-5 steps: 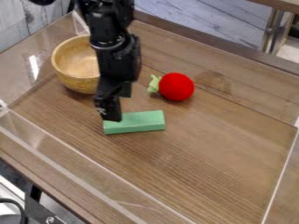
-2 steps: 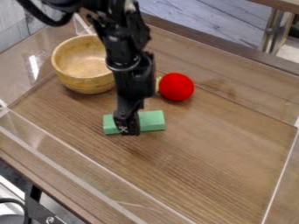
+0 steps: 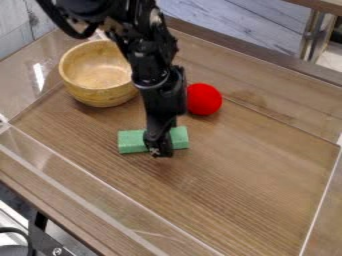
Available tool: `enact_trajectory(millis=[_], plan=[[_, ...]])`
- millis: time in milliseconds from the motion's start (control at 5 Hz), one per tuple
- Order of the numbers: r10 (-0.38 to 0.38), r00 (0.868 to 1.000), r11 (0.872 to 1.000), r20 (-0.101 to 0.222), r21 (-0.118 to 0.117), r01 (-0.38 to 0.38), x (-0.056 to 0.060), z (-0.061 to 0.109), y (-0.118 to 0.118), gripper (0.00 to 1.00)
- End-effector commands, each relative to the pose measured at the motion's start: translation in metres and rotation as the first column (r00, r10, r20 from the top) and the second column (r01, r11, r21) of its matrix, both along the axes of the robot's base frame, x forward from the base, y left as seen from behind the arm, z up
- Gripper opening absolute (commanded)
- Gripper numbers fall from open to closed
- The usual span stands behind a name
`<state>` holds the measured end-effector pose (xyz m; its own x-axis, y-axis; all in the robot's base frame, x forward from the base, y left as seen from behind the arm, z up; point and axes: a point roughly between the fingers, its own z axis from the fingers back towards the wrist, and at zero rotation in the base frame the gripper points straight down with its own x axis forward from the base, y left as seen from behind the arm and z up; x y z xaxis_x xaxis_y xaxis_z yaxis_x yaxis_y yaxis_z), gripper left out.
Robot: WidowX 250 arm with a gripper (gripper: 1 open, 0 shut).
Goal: Put the green stick in the brown bowl
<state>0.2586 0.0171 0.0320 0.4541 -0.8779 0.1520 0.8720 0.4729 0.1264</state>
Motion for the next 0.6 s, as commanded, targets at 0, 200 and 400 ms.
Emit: enact_trajectory(millis=[0, 200, 400], plan=[[0.043, 0.999, 0.998, 0.033, -0.053, -0.041, 0.000, 0.000, -0.004, 1.00], [0.068, 0.997, 0.993, 0.021, -0.103, -0.066, -0.009, -0.005, -0.002, 1.00], [0.096, 0.995, 0.981, -0.016, -0.168, -0.097, -0.018, -0.008, -0.001, 1.00]])
